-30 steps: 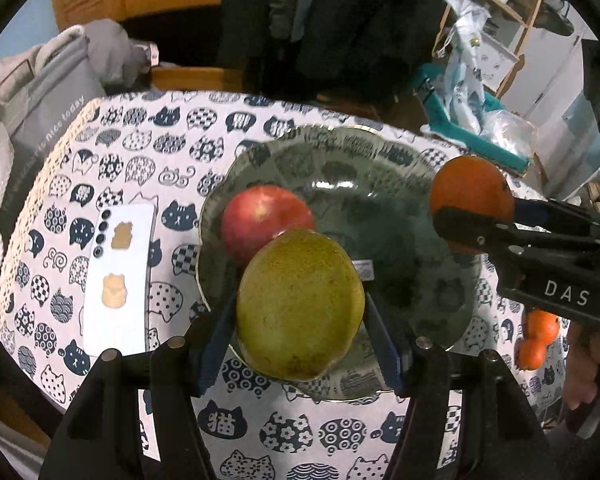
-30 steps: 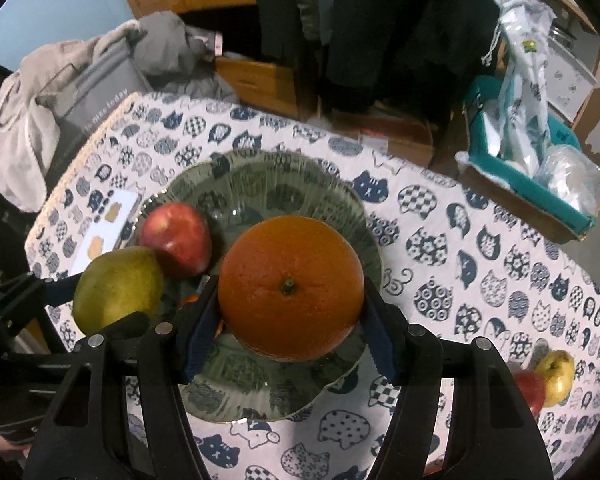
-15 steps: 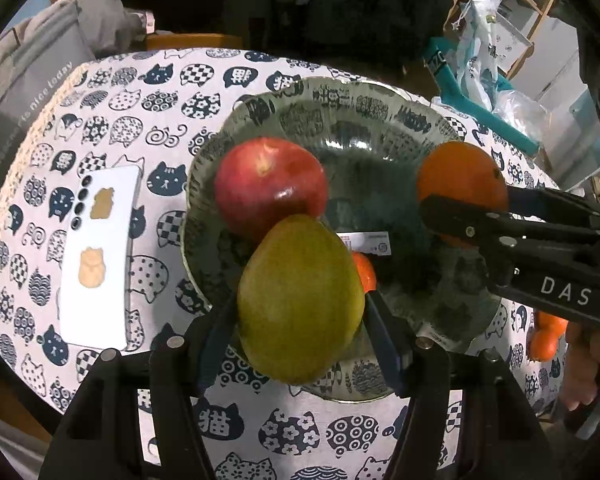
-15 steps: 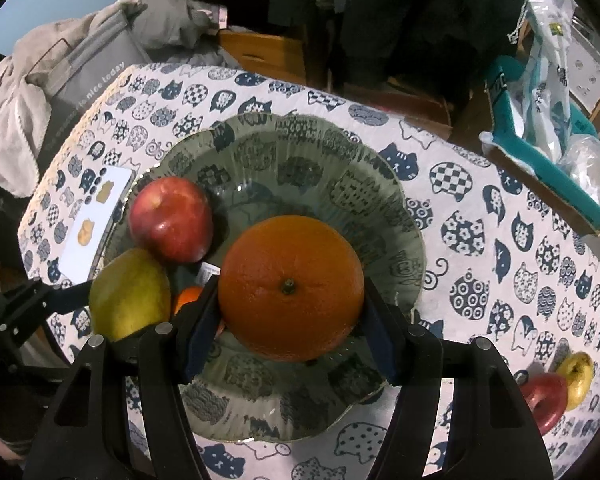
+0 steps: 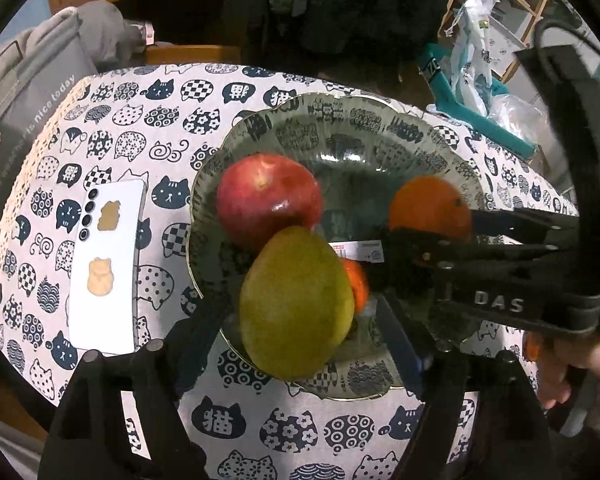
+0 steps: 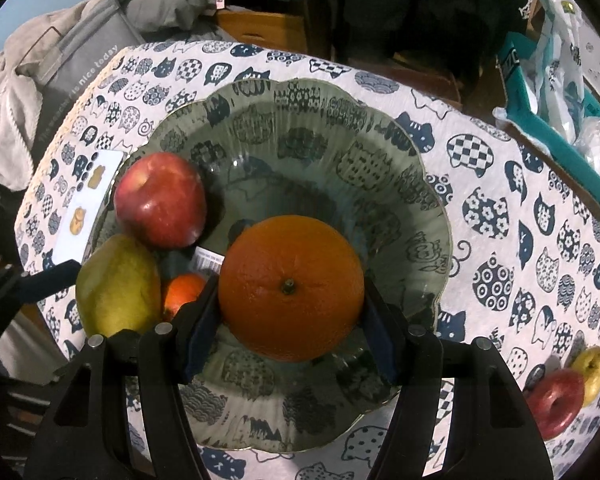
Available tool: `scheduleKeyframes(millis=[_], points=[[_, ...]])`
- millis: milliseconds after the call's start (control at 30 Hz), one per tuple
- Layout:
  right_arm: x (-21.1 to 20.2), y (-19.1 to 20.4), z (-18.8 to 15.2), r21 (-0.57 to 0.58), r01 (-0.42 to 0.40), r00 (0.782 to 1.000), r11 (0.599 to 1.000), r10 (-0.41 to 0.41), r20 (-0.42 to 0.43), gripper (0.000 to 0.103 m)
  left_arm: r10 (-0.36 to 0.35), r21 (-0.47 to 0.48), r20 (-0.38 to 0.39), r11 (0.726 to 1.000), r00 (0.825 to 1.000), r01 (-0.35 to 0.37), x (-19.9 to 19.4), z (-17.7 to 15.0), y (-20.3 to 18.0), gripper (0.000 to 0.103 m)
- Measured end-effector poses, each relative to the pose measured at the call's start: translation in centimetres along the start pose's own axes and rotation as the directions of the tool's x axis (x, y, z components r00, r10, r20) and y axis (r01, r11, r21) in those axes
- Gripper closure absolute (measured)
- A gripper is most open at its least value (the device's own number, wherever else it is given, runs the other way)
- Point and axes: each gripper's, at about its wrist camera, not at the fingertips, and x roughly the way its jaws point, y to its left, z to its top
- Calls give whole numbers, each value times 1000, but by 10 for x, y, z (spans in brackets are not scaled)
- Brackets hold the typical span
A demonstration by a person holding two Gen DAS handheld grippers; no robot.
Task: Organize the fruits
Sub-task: 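Lower the pear and orange into the bowl and open both tools, then withdraw both tools from the bowl back toward the remaining fruit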
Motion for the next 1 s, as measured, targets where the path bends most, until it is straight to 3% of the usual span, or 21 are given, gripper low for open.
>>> scheduleKeyframes(millis=[500,633,800,1000], points=[[14,5,-2,-18,7,998,1000,-8,-63,34,16,-6,28,1000,999,-15,-18,0,5,23],[2,3,1,10,-31,999,999,32,-14,26,14,-11,39,1000,999,-13,-23,1,6,23],[-24,0,7,32,-39,998,999,37,52,25,10,-16,63,1000,998,-9,-30,3,4,23],[-63,0,9,27,20,989,999,-24,146,25,3,-16,101,1000,995,-1,-42,5,-1,23]])
